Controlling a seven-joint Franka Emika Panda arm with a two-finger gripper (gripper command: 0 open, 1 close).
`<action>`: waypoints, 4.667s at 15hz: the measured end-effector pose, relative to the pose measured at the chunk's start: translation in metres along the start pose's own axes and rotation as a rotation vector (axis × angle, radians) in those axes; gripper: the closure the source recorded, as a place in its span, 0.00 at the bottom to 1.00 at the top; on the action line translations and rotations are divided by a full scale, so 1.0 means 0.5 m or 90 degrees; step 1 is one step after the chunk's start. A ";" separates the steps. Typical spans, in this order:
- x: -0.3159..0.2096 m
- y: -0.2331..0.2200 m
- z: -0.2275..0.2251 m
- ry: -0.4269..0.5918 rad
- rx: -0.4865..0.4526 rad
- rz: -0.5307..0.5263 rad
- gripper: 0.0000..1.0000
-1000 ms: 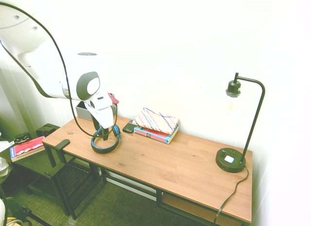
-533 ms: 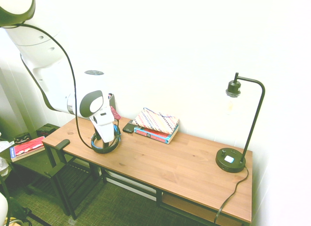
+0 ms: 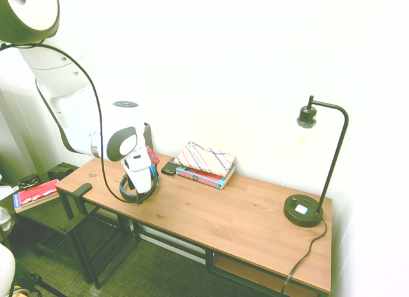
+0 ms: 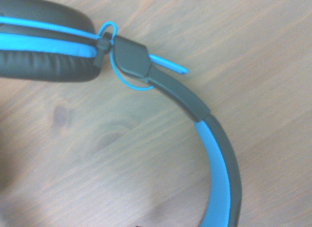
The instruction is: Hang the headphone
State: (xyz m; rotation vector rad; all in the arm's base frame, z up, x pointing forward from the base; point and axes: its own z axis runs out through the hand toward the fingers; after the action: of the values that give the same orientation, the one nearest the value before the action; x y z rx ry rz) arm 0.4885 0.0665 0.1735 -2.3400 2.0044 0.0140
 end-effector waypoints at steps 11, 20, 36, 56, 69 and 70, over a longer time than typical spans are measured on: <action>0.007 0.003 0.018 -0.006 -0.009 0.005 1.00; 0.005 -0.004 -0.020 -0.004 0.000 -0.009 1.00; -0.404 0.299 -0.129 0.022 0.004 -0.422 1.00; -0.438 0.123 0.205 0.027 -0.084 -0.426 0.00; -0.402 0.071 0.011 0.007 -0.090 -0.496 0.00; -0.379 0.053 -0.046 0.012 -0.079 -0.506 0.00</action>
State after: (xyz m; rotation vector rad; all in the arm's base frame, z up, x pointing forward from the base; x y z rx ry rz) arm 0.4321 0.2483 0.2043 -3.0341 0.9704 0.0784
